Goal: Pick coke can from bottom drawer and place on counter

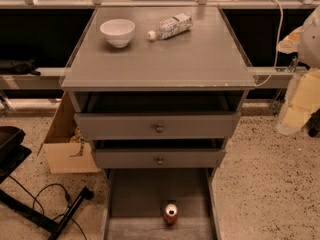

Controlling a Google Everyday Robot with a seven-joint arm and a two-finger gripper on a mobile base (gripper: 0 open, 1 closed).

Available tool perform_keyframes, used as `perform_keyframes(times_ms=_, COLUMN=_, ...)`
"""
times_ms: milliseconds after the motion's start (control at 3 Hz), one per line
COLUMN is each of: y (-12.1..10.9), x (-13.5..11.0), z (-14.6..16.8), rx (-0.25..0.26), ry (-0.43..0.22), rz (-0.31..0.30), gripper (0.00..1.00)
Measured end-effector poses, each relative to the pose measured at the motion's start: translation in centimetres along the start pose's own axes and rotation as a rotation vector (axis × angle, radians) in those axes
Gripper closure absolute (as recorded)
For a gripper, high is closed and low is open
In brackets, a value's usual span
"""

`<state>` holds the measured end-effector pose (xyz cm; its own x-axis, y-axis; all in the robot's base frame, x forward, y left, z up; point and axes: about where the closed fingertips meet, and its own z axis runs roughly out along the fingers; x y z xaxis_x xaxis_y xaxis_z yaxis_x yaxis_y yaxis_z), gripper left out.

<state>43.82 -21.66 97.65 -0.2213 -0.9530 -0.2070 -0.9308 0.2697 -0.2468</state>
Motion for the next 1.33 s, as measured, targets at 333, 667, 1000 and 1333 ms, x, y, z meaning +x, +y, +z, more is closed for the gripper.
perform_keyframes(times_ms=333, y=0.0, x=0.0, z=0.0, rx=0.000, ry=0.000, rz=0.000, gripper=0.00)
perform_keyframes(times_ms=667, y=0.6, x=0.7, z=2.0, rx=-0.045, ry=-0.061, rz=0.032, gripper=0.00)
perform_keyframes(times_ms=1000, y=2.8, x=1.8, z=6.9, rx=-0.122, ry=-0.194, rz=0.065, gripper=0.00)
perform_keyframes(times_ms=1333, y=6.8, x=4.2, z=14.7, rx=-0.188, ry=-0.380, rz=0.137, gripper=0.00)
